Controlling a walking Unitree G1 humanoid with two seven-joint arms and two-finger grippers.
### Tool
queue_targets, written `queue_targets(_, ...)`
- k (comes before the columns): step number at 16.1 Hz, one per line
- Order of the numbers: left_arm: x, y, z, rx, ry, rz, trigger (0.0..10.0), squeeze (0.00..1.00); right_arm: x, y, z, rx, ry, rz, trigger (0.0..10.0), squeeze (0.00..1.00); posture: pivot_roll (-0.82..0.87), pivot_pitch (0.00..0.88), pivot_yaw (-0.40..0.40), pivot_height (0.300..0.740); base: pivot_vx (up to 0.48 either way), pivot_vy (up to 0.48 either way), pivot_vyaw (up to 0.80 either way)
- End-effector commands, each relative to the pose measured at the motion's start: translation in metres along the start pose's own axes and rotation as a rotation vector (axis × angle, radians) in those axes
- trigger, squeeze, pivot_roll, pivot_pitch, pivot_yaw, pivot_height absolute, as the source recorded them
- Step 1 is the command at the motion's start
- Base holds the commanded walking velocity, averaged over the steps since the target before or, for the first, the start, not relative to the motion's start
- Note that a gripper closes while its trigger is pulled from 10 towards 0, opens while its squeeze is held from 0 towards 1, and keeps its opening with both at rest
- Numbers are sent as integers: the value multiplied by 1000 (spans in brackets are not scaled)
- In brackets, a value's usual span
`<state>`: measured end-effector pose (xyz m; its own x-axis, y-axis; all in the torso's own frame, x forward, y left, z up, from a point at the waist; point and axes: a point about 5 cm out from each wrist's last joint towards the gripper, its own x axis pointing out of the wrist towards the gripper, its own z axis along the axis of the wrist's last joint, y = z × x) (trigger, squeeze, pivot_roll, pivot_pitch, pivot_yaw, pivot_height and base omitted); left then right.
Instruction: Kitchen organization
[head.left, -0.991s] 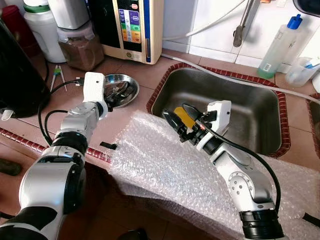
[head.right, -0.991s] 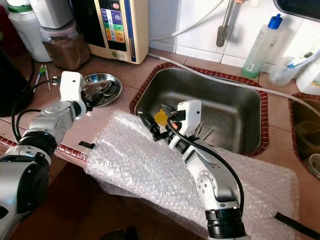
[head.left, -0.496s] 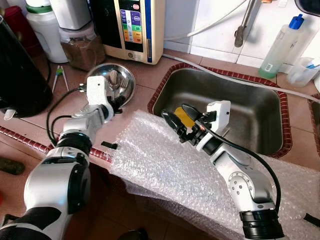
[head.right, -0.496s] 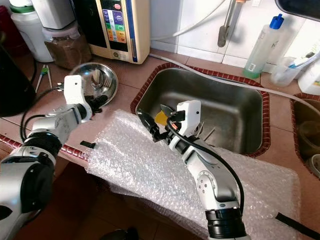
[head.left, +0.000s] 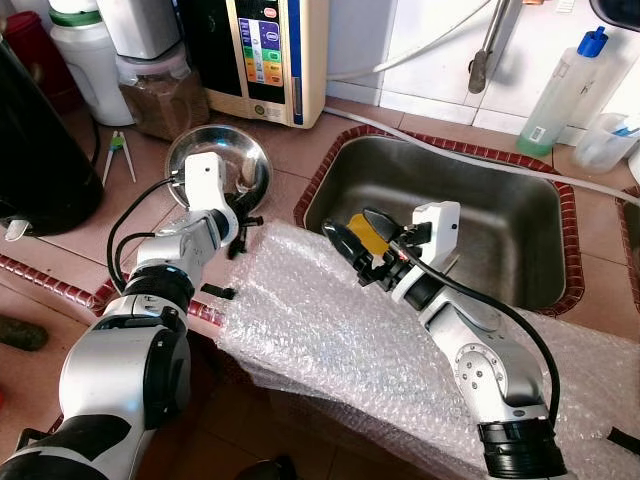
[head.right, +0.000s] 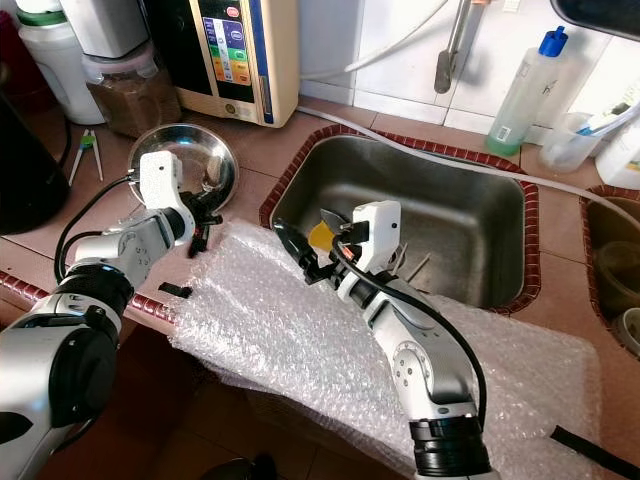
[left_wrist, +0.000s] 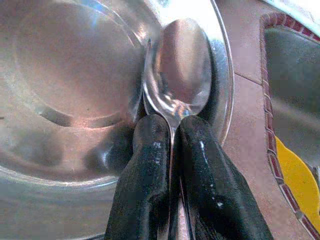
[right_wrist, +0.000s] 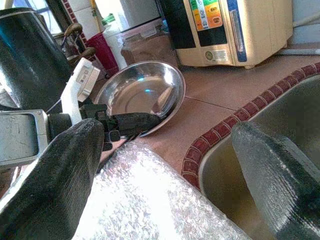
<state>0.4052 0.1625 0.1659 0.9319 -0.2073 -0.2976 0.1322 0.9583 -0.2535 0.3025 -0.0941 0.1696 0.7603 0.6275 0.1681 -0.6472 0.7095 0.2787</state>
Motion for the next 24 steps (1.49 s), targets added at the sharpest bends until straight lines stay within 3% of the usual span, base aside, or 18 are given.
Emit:
queue_targets(1,-2,5,9,-4,-27,24,0,0,2,0,2,-13,-5,-3,10000,0,-37,90,67,740,0,0,0)
queue_targets(7,-8,19,25,7,-117,104,0,0,3,-2,2,-19,-6,-12,10000,0,-32,85,58,740,0,0,0)
queue_targets(13,-11,21,42,24,-203,132,0,0,4,-4,2,-27,-6,-19,10000,0,-33,83,51,740,0,0,0)
queue_targets(15,-14,19,55,90,-270,130,0,0,4,-5,3,-32,-7,-28,10000,0,-36,84,42,740,0,0,0)
queue_targets(19,-16,21,45,272,-205,65,0,0,2,-8,4,-42,-2,-36,10000,0,-28,91,34,740,0,0,0)
queue_targets(24,-19,21,43,326,-258,75,0,0,3,-8,4,-42,-4,-44,10000,0,-25,94,31,740,0,0,0)
